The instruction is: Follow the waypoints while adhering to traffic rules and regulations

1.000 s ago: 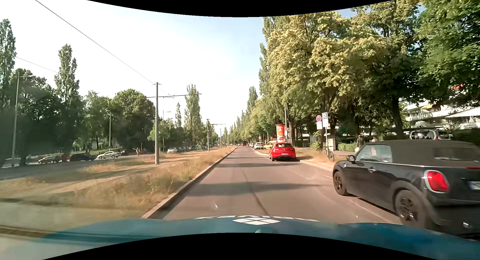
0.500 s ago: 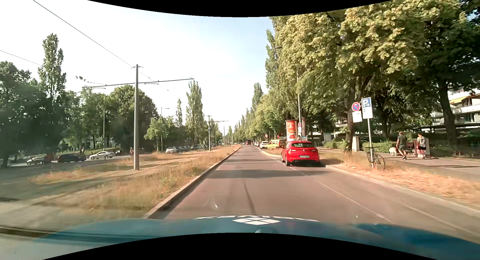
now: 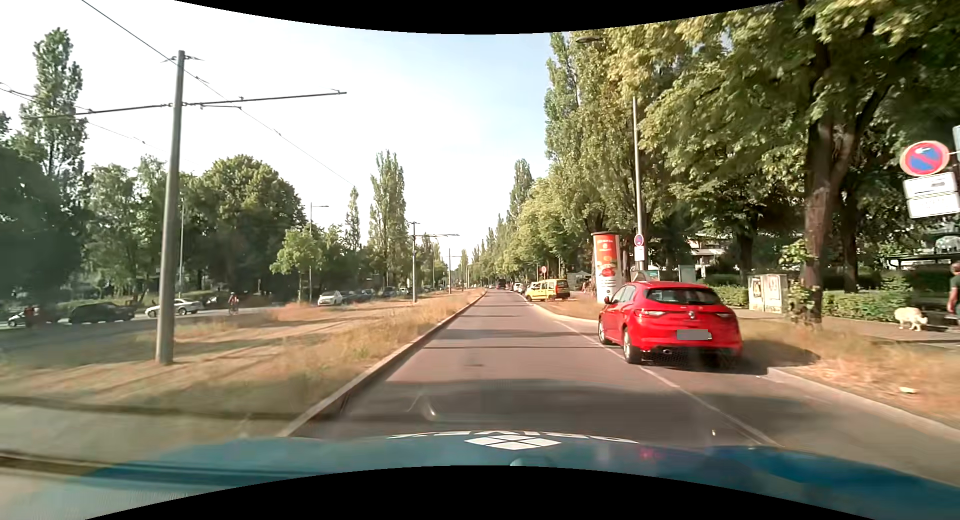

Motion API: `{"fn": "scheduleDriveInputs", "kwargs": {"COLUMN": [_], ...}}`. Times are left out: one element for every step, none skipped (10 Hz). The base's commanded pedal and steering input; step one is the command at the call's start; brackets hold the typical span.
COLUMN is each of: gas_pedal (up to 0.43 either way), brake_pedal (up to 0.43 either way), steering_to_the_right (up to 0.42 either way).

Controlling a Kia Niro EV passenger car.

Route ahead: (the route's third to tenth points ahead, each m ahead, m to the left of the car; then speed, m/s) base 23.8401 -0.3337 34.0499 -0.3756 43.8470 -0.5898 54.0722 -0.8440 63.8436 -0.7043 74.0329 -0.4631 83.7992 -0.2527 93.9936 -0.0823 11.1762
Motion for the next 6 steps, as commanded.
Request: {"fn": "scheduleDriveInputs", "kwargs": {"gas_pedal": [0.350, 0.319, 0.287, 0.248, 0.248, 0.209], "brake_pedal": [0.000, 0.000, 0.000, 0.000, 0.000, 0.000], "steering_to_the_right": [-0.001, -0.001, -0.002, -0.001, -0.001, 0.000]}}
